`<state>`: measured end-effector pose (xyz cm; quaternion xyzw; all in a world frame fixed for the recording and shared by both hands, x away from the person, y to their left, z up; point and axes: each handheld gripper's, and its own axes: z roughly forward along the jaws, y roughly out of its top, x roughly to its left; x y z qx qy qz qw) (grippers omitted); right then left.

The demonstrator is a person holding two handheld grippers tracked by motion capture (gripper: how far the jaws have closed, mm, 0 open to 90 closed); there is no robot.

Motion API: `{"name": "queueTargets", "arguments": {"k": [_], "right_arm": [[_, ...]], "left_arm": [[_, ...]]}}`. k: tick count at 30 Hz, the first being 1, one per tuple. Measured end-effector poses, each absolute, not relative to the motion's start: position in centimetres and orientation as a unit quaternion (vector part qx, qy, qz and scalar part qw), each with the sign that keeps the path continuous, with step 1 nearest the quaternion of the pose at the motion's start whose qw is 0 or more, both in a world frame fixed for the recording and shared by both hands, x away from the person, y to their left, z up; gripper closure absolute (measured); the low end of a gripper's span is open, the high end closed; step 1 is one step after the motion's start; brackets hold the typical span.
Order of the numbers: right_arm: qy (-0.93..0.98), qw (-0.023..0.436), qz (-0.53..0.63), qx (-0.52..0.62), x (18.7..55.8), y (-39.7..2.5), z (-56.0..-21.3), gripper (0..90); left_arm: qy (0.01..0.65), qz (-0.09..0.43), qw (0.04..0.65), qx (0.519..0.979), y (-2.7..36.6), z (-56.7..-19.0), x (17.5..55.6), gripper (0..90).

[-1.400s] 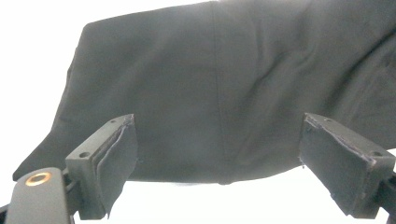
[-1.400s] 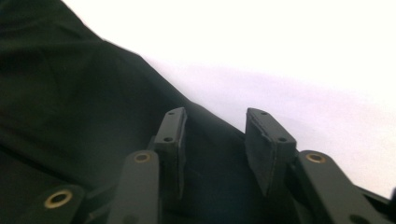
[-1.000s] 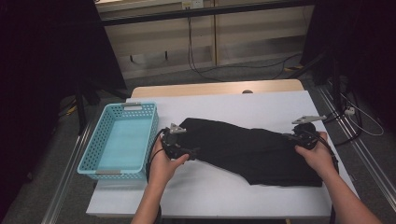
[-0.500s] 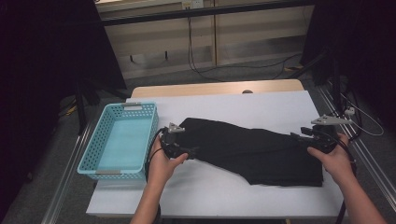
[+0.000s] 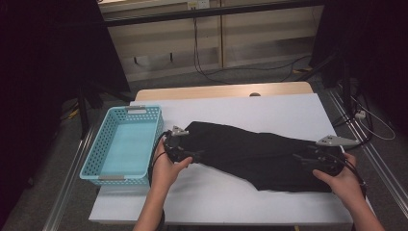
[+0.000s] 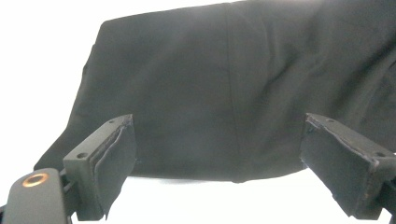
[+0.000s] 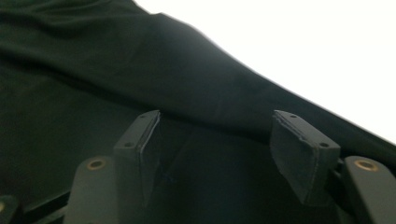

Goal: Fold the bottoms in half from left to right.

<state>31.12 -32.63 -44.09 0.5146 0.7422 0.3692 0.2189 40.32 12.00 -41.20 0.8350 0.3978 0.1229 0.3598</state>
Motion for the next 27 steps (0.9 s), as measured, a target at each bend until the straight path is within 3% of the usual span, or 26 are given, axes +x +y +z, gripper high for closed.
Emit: {"name": "queueTargets", "arguments": {"k": [27], "right_arm": [[0.762, 0.212, 0.378, 0.481, 30.3, -30.3, -44.2, 24.4]], "left_arm": [[0.422, 0.148, 0.348, 0.824, 12.2, -43.1, 42.2, 8.0]]}}
